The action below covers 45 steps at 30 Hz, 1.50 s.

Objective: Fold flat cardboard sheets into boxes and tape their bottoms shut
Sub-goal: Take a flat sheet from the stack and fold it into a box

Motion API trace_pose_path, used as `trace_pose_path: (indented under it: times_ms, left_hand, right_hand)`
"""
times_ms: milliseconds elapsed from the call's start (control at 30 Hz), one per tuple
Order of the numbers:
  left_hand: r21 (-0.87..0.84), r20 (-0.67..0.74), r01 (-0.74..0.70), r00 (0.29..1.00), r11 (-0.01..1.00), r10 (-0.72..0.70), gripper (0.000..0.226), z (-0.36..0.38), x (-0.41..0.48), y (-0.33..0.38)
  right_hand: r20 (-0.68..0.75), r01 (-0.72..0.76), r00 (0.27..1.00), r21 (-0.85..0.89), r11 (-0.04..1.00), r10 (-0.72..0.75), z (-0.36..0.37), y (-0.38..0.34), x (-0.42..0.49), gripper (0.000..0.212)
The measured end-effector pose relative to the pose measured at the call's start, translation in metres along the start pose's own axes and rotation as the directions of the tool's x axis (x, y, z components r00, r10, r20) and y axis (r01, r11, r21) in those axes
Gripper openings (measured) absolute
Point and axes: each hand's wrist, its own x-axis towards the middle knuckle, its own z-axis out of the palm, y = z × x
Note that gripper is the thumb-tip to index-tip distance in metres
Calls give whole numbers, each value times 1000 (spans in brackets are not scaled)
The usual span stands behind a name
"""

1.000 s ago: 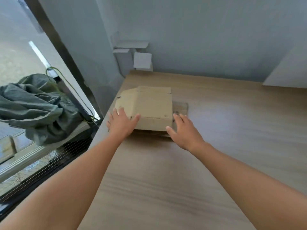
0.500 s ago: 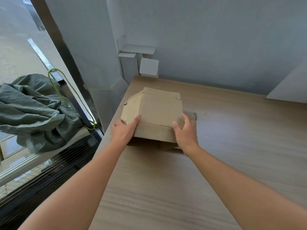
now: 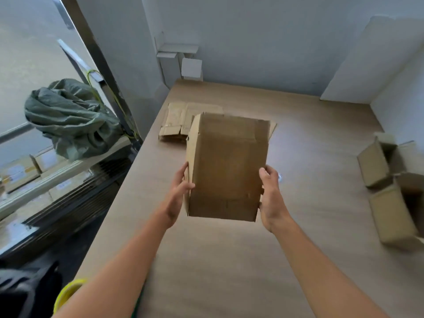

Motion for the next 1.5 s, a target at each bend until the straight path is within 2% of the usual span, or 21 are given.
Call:
trace_pose_path:
  times_ms: [67,167,300,333,433,500,567,633,733,800,933,1000,1100,1200,1267,1333,1433,1500]
  left_hand:
    - [-36,17,61,998,998,-60,78,18,-43,-23]
    - [-176,15,175,984,969,-175,56,46,-103,-46]
    - [-124,16,266,964,956,-266,83,63,-152,-70]
    - [-85,43,287,958,954,-284,87,64,-160,-75]
    - [-25,112,338,936,941,-333,101,67,-180,-82]
    - [-14,86,365,928,931,-362,99,71,-190,-79]
    - [-18,75,346,936,938,-344,91,75,-198,-78]
    - [-42,39,254,967,966,-252,75,78,-204,-77]
    - [-27,34,38,999,999,-37,60,86,-207,-69]
    - [-60,55,-40,998,997,43,52,93,-204,-64]
    - [-94,88,13,996,995,-4,35,93,-196,-60]
    - [-105,174,27,985,994,-9,19,85,-199,-62]
    - [-45,250,-19,968,999,30,47,76,-210,-70]
    - [22,298,-90,951,996,80,83,70,-225,-88]
    - [126,325,-155,940,980,107,93,65,-235,-95]
    - [216,331,-206,935,954,127,99,65,-243,-97]
    - [18,345,-122,932,992,109,114,68,-253,-97]
    - [-4,380,-89,921,996,84,121,67,-256,-98]
  right_hand:
    - [-9,-25,1000,-17,1000,24,-26,11,-46,40]
    - [-47,-85,995,3,996,85,-55,32,-101,49]
    - [-101,-181,979,-7,984,179,-82,54,-156,69]
    - [-96,-201,975,-9,980,199,-88,58,-168,66]
    - [-45,-230,972,-8,973,229,-107,68,-198,36]
    - [17,-206,978,-41,978,207,-118,74,-211,35]
    - [88,-151,984,-73,986,157,-129,82,-218,48]
    - [154,-102,982,-69,992,112,-135,90,-224,63]
    - [203,28,979,-65,998,-14,-131,97,-229,67]
    - [180,78,981,-20,997,-73,-123,99,-227,63]
    - [109,88,989,133,987,-103,-113,99,-216,58]
    - [57,94,993,174,980,-106,-109,97,-212,47]
    - [6,137,990,109,985,-139,-109,100,-207,42]
    - [46,185,981,39,982,-187,-116,108,-206,47]
    - [75,193,978,29,981,-194,-119,113,-206,44]
    - [63,181,980,93,979,-187,-117,112,-207,42]
    - [13,150,988,133,980,-153,-113,109,-212,43]
    - [-2,140,990,118,983,-141,-112,109,-215,42]
